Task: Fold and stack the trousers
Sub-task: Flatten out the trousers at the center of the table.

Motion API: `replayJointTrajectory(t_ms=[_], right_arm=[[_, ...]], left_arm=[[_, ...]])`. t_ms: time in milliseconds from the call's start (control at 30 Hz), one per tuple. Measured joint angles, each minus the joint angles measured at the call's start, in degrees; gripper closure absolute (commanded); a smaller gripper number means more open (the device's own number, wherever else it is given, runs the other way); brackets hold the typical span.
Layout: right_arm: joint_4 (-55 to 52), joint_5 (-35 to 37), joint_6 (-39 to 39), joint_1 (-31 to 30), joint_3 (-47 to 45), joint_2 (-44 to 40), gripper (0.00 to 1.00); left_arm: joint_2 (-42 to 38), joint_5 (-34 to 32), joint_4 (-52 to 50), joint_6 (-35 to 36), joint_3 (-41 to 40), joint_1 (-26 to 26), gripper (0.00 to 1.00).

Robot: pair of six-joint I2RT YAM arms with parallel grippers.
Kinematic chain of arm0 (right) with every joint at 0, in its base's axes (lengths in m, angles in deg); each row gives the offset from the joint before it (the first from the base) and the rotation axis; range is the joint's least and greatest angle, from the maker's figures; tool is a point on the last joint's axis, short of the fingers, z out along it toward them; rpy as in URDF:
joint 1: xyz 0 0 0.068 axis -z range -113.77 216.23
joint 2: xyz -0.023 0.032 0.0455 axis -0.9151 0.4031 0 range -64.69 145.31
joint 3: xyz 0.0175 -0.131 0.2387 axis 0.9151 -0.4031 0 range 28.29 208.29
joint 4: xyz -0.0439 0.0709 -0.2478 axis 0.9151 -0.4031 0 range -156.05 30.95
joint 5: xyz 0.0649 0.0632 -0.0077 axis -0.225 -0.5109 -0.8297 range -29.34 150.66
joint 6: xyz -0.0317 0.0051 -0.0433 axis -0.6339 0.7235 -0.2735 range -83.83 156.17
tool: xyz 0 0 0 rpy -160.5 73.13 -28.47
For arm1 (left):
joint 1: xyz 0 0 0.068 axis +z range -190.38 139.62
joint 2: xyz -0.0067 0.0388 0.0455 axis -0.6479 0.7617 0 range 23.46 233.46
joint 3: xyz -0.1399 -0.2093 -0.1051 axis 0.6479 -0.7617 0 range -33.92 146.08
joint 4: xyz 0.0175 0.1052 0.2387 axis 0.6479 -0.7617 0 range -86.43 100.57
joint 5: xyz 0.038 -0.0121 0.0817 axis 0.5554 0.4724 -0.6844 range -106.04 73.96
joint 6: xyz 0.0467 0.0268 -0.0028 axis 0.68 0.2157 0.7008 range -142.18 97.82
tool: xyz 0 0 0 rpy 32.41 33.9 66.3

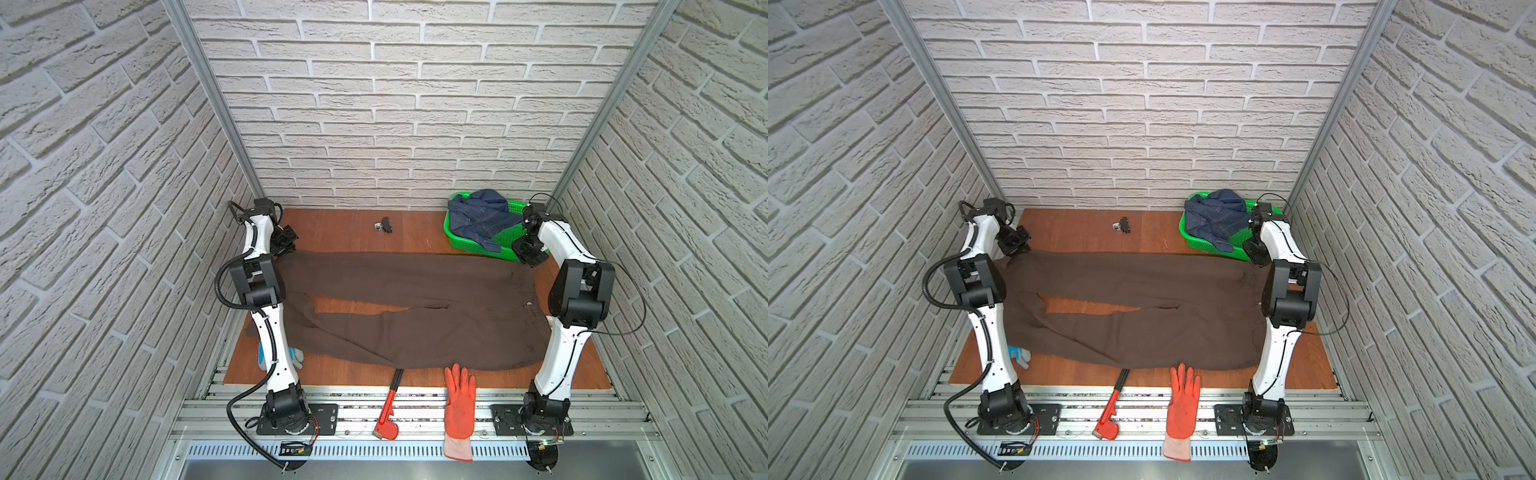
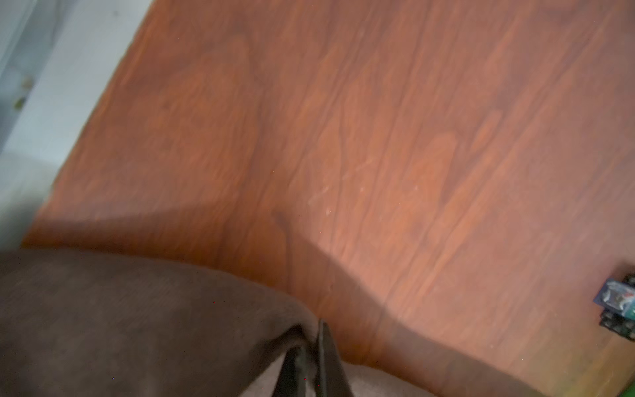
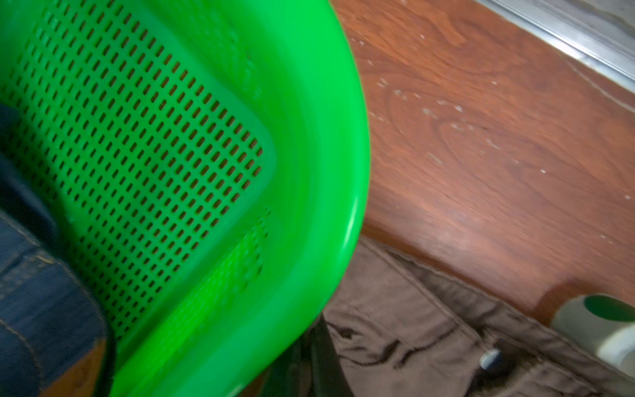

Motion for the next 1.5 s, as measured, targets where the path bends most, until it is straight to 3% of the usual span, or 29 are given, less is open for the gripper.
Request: replayJointTrajectory(t_ms=[233,300,400,500,700,833,1000,1100,1300,1433,1500], right_arm=[[-1.99,0.63,1.07,-0.11,7.72,5.44,0.87],[-2.08,1.38,1.44,-0.11,7.96,6.03,0.78],[-2.27,2.51,1.70,-0.02,7.98,6.36,0.63],[-2.36,3.37,1.62,0.02,7.98,6.36,0.51],[-3.15,3.96,0.13,0.09,7.19,3.76,0.43],[-3.52,3.74,-2.14,-0.04,1.64,-5.68,0.42],[-2.45,2.29,-5.05,-1.95,-13.84,-23.08,0.43],[-2.38,0.74,-6.10,-5.14,-23.41,-28.30,0.43],[-1.09,-1.97,-6.29,-11.30,-40.06,-28.65,0.43],[0.39,-2.05,-5.99,-10.86,-44.94,-26.91,0.43],[1.81,-1.92,-5.70,-10.12,-45.83,-25.00,0.43]], left_arm=[[5.27,0.79,-1.40,-1.49,5.88,0.02,0.98],[5.29,0.74,-1.33,-1.81,5.92,0.00,0.77],[5.14,1.14,-0.48,-2.32,5.99,-0.20,0.58],[4.50,0.96,0.61,-2.34,5.53,-0.42,0.47],[-4.07,-1.14,2.19,-1.99,-0.42,-0.37,0.33],[-19.23,-3.56,5.05,-1.05,-11.61,-0.15,0.32],[-44.65,-4.76,11.56,-0.17,-36.06,1.20,0.32],[-54.29,-4.66,14.16,0.07,-50.90,2.38,0.32],[-57.09,-3.54,14.75,0.72,-69.81,5.01,0.30],[-58.21,-2.91,14.51,1.86,-72.43,8.17,0.27],[-59.36,-2.67,14.60,2.56,-72.72,9.92,0.18]])
